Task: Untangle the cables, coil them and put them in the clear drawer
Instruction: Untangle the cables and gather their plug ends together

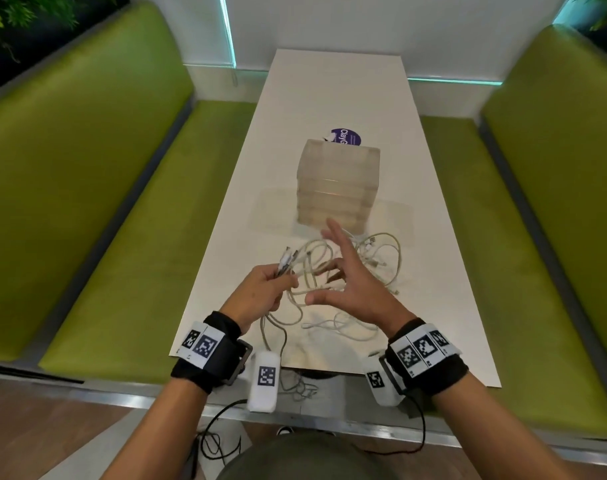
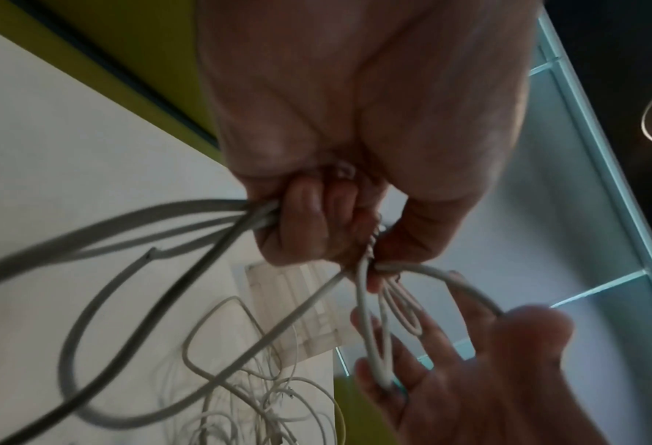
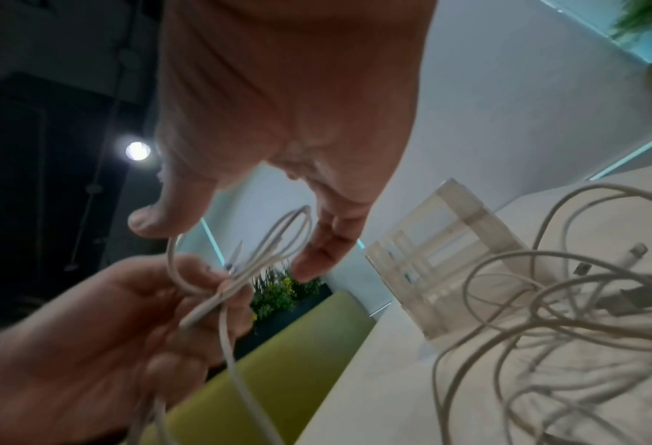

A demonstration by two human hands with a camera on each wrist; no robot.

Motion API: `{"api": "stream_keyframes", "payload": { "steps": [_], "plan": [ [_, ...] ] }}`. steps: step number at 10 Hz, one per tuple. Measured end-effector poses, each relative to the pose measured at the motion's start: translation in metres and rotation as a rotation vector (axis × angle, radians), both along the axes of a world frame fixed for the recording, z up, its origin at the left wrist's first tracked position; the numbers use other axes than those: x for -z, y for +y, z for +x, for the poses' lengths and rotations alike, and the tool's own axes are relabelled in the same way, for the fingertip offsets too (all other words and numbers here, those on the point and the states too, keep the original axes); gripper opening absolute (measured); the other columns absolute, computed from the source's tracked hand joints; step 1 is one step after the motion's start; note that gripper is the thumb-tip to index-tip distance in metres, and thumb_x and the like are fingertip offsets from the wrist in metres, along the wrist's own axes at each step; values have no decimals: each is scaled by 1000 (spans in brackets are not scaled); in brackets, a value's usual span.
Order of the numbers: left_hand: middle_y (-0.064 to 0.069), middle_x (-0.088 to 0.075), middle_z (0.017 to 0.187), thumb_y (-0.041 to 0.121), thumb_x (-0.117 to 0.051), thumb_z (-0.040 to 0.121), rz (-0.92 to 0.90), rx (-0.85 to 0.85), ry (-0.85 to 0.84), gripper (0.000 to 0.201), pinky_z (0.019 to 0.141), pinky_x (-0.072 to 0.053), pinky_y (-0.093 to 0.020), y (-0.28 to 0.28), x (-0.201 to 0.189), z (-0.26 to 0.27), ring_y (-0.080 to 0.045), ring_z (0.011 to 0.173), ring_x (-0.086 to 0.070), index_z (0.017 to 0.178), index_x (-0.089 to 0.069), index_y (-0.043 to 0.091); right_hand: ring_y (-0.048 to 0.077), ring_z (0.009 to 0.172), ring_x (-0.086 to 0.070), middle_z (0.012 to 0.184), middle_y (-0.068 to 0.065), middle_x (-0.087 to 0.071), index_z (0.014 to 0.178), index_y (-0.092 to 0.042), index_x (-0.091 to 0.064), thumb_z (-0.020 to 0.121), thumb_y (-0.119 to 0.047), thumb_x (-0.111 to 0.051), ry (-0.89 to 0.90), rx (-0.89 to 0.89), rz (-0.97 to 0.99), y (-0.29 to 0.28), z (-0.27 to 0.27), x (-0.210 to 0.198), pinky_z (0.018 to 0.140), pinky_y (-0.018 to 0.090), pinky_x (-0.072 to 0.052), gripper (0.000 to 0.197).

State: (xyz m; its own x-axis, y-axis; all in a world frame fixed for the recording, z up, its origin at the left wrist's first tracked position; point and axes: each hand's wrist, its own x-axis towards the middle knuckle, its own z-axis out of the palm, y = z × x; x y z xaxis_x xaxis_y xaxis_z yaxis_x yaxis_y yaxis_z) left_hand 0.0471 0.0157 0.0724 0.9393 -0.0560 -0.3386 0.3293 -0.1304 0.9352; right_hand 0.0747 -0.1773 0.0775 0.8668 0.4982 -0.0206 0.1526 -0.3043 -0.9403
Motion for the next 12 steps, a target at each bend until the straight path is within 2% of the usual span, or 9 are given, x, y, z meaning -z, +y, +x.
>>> {"api": "stream_keyframes", "payload": {
  "steps": [1, 2, 3, 4, 6, 7, 8, 10, 12],
  "plan": [
    [5, -30, 53, 9, -53, 93, 9, 142, 41, 19, 48, -20, -25, 0, -1, -4, -11, 49, -24, 75, -59, 9, 2, 125, -46, 147, -15, -37, 144, -44, -28, 70, -44, -79, 63, -30, -23, -3, 2, -10, 106, 30, -40, 90],
    [4, -29, 54, 12, -55, 93, 27, 166, 38, 17, 48, -20, -26, 0, 2, -6, -11, 49, -24, 81, -64, 6, 2, 97, -63, 117, -13, -64, 119, -29, -62, 78, -25, -77, 108, -38, -2, -6, 3, -10, 91, 27, -51, 44],
    [3, -28, 57, 19, -56, 94, -46, 78, 4, 20, 47, -20, -24, 3, 8, -9, -11, 50, -24, 93, -67, 3, 11, 83, -68, 107, -1, -69, 108, -14, -64, 78, -8, -76, 167, 59, 144, -5, 3, -6, 75, 26, -55, 32],
    [7, -27, 57, 19, -50, 97, -155, -50, -34, 25, 45, -22, -20, 6, 11, -11, -9, 49, -23, 105, -66, 2, 16, 77, -69, 98, 7, -70, 103, -7, -64, 77, 1, -74, 228, 93, 199, -5, 1, 2, 70, 27, -56, 29],
    [9, -27, 55, 19, -45, 99, -239, -194, -115, 24, 45, -23, -19, 14, 4, -7, -8, 47, -23, 91, -65, 7, 14, 74, -68, 83, 7, -69, 90, -4, -65, 78, -2, -75, 261, -88, -9, -2, -21, 27, 70, 24, -54, 16],
    [8, -27, 55, 17, -45, 99, -281, -215, -124, 24, 43, -24, -18, 15, -1, -4, -8, 47, -22, 87, -63, 7, 15, 85, -66, 91, 10, -70, 86, -11, -65, 81, -4, -70, 200, -236, -172, 2, -39, 53, 79, 29, -55, 11],
    [7, -27, 56, 16, -45, 99, -301, -214, -129, 24, 42, -25, -17, 14, -3, -4, -7, 47, -22, 86, -63, 7, 10, 88, -60, 97, 4, -68, 90, -12, -65, 79, -9, -70, 110, -357, -365, 4, -51, 73, 80, 23, -49, 12],
    [9, -27, 53, 17, -44, 99, -318, -215, -118, 25, 42, -23, -17, 12, -3, -5, -8, 47, -20, 85, -62, 8, 13, 97, -56, 107, -6, -59, 100, -25, -61, 74, -18, -77, 189, -459, -499, 1, -63, 83, 87, 32, -50, 32],
    [9, -27, 54, 17, -44, 100, -320, -207, -121, 25, 42, -23, -18, 10, -2, -5, -8, 47, -20, 85, -62, 8, 15, 95, -54, 107, -1, -60, 103, -28, -59, 72, -31, -79, 190, -537, -527, -2, -63, 83, 82, 32, -47, 37]
  ]
}}
